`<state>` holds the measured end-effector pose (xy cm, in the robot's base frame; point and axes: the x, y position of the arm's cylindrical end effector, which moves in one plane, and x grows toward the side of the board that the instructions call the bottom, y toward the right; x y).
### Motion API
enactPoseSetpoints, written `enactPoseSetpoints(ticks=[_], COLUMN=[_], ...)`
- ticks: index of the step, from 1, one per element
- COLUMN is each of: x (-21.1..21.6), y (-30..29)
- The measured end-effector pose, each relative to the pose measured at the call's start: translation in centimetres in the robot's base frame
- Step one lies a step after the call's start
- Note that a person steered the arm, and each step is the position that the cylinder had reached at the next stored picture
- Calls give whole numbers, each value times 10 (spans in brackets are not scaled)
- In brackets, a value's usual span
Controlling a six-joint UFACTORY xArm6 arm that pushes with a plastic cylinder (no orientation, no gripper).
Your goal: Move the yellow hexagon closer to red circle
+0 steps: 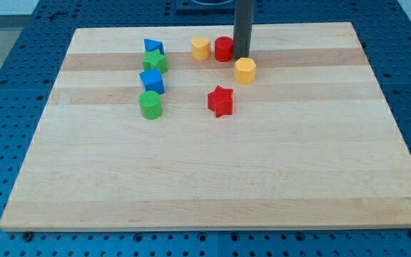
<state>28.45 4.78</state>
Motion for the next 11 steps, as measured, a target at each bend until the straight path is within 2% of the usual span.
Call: enactPoseSetpoints(ticks=[3,5,6,8,10,11], x=[1,24,69,102,102,74], y=[16,93,75,48,26,22])
